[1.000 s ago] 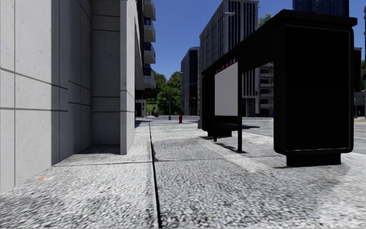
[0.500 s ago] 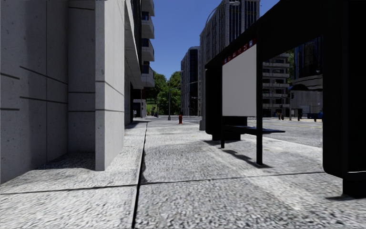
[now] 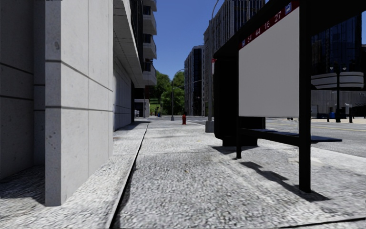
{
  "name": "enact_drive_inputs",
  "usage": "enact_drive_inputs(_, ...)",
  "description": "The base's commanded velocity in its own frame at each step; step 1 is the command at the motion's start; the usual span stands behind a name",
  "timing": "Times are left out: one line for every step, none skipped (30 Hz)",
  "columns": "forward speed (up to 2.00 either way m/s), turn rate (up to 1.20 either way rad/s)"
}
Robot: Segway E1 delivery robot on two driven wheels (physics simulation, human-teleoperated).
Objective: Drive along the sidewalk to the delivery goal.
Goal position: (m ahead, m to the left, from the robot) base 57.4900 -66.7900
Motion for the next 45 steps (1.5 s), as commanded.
enact_drive_inputs(2.00, 0.34)
enact_drive_inputs(2.00, 0.31)
enact_drive_inputs(2.00, 0.31)
enact_drive_inputs(2.00, 0.20)
enact_drive_inputs(2.00, 0.11)
enact_drive_inputs(2.00, 0.11)
enact_drive_inputs(2.00, 0.10)
enact_drive_inputs(2.00, 0.11)
enact_drive_inputs(2.00, 0.13)
enact_drive_inputs(2.00, 0.13)
enact_drive_inputs(2.00, 0.13)
enact_drive_inputs(2.00, 0.13)
enact_drive_inputs(2.00, 0.13)
enact_drive_inputs(2.00, 0.13)
enact_drive_inputs(2.00, 0.14)
enact_drive_inputs(2.00, 0.14)
enact_drive_inputs(2.00, 0.29)
enact_drive_inputs(2.00, 0.37)
enact_drive_inputs(2.00, 0.40)
enact_drive_inputs(2.00, 0.40)
enact_drive_inputs(2.00, 0.40)
enact_drive_inputs(2.00, 0.40)
enact_drive_inputs(2.00, 0.40)
enact_drive_inputs(2.00, 0.40)
enact_drive_inputs(2.00, 0.40)
enact_drive_inputs(2.00, 0.39)
enact_drive_inputs(2.00, 0.39)
enact_drive_inputs(2.00, 0.33)
enact_drive_inputs(2.00, 0.24)
enact_drive_inputs(2.00, 0.14)
enact_drive_inputs(2.00, 0.14)
enact_drive_inputs(2.00, 0.01)
enact_drive_inputs(2.00, 0.00)
enact_drive_inputs(2.00, 0.00)
enact_drive_inputs(2.00, 0.00)
enact_drive_inputs(2.00, 0.00)
enact_drive_inputs(2.00, 0.00)
enact_drive_inputs(2.00, 0.00)
enact_drive_inputs(2.00, 0.00)
enact_drive_inputs(2.00, 0.00)
enact_drive_inputs(2.00, 0.00)
enact_drive_inputs(2.00, 0.00)
enact_drive_inputs(2.00, 0.00)
enact_drive_inputs(2.00, 0.00)
enact_drive_inputs(2.00, 0.00)
